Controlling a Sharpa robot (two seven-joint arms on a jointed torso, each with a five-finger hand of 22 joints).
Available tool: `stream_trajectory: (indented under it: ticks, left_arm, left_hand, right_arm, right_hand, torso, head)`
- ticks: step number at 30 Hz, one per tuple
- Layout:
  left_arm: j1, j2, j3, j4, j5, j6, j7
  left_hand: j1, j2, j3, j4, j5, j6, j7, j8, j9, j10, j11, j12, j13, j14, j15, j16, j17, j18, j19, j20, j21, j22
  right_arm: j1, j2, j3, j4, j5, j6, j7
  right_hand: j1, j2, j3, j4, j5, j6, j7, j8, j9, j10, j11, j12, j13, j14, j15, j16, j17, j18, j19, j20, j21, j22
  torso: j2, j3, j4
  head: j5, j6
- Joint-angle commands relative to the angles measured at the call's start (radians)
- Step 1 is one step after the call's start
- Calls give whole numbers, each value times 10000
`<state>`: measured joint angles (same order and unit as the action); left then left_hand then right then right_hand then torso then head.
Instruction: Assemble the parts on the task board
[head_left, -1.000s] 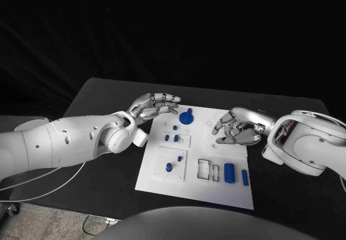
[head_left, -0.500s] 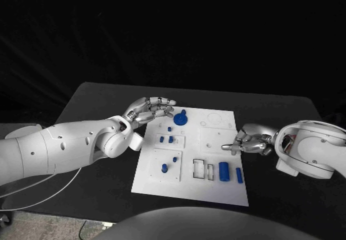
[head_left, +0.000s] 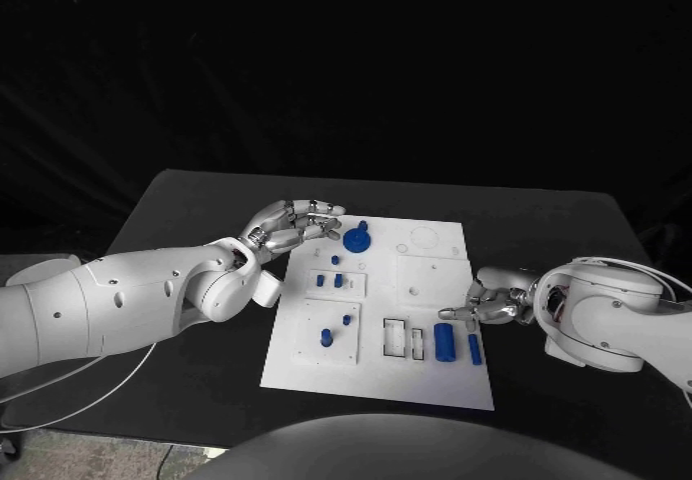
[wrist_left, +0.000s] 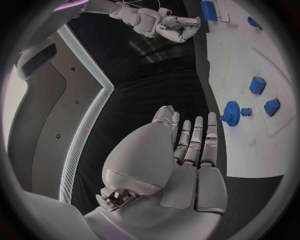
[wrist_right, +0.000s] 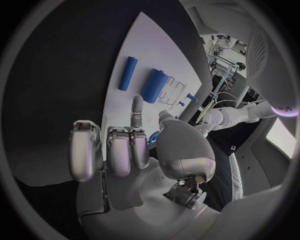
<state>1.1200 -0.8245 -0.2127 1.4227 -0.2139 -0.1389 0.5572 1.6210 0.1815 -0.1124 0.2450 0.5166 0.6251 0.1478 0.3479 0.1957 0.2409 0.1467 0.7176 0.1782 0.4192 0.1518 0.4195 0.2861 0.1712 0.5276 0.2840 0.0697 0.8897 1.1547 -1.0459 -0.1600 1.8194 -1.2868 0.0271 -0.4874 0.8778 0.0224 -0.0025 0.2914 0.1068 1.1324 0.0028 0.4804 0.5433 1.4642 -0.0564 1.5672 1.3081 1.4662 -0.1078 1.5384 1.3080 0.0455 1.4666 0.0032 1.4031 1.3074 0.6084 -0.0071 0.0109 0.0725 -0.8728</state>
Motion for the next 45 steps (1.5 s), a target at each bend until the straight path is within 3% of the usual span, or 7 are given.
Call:
stream_trajectory:
  ticks: [1, 10, 16, 29, 37, 40, 45]
  left_arm:
    - [-23, -14, 5, 43, 34, 179, 114]
    - [-38, -46, 5, 17, 34, 181, 90]
    - [-39, -33, 6, -24, 34, 198, 84]
    - [-40, -48, 10, -85, 34, 276, 68]
    - [-40, -65, 11, -89, 34, 309, 39]
    - [-40, -59, 12, -94, 34, 329, 16]
    - [-40, -57, 14, -104, 34, 356, -7]
  left_hand:
    - [39, 72, 79, -1, 63, -23, 44, 27, -15, 15, 90, -3, -21, 9, 92, 37, -11, -17, 77, 4, 23, -11]
    - [39, 72, 79, -1, 63, -23, 44, 27, -15, 15, 90, -3, -21, 9, 92, 37, -11, -17, 77, 4, 23, -11]
    - [39, 72, 79, -1, 63, -23, 44, 27, -15, 15, 90, -3, -21, 9, 92, 37, -11, -17, 77, 4, 23, -11]
    - [40, 77, 93, -2, 69, -29, 53, 23, -22, 13, 107, -6, -30, 5, 104, 38, -14, -22, 73, 8, 22, -12]
    - [37, 83, 106, 0, 72, -41, 62, 15, -31, 7, 126, -12, -39, -1, 120, 39, -17, -27, 70, 12, 20, -13]
    - [33, 86, 111, 3, 73, -48, 68, 10, -36, 3, 138, -15, -44, -4, 128, 39, -18, -31, 67, 14, 19, -14]
    - [33, 86, 111, 3, 73, -48, 68, 10, -36, 3, 138, -15, -44, -4, 128, 39, -18, -31, 67, 14, 19, -14]
  right_arm:
    - [-34, 27, 1, 47, -471, -108, -336]
    - [-62, 58, 1, 178, -483, 2, -426]
    - [-85, 235, 1, 170, -561, 599, -852]
    - [-359, 475, 3, 348, -1849, 931, -1354]
    - [-524, 647, 3, 314, -2031, 850, -1396]
    - [-612, 745, 3, 276, -2012, 828, -1357]
    - [-712, 882, 3, 207, -1974, 776, -1278]
  right_hand:
    - [108, -58, 17, -28, 122, -158, -18, 73, 134, 1066, -71, 36, 2627, 895, -90, -62, 1985, -65, 480, -72, -106, 2126]
    - [416, -396, 58, -22, 582, -1072, 135, 161, 924, 1066, 46, 36, 2627, 869, -7, -163, 1842, -54, 443, -19, -121, 2108]
    - [-538, -727, 105, 40, -161, -1573, 168, 524, 1874, 1066, 81, 36, 2627, 865, 13, -210, 1770, -96, 508, 12, 104, 2164]
    - [-1317, -453, -535, 22, -359, -1687, 100, 862, 2860, 1066, 26, 36, 2627, 853, -29, -289, 1617, -168, 624, -17, 478, 2262]
    - [-1210, -328, -648, 6, -279, -1684, 72, 922, 3074, 1066, -1, 36, 2627, 846, -54, -311, 1576, -166, 618, -39, 477, 2258]
    - [-983, -231, -717, -12, 125, -1755, 68, 911, 3244, 1066, -5, 36, 2627, 843, -63, -321, 1555, -166, 614, -50, 482, 2257]
    - [368, -215, -603, -326, 2212, -1939, 69, 827, 3603, 1066, -9, 36, 2627, 835, -69, -344, 1506, -162, 596, -63, 476, 2249]
  torso:
    - [-13, 8, 17]
    - [-21, -14, -14]
    - [-22, -23, -9]
    - [-28, -8, 0]
    - [-31, -24, 1]
    - [-34, -22, 1]
    - [-29, -15, 3]
  head:
    - [-24, 2]
    - [-15, 2]
    - [-125, 2]
    - [-64, 2]
    - [-66, 2]
    - [-64, 2]
    - [-52, 2]
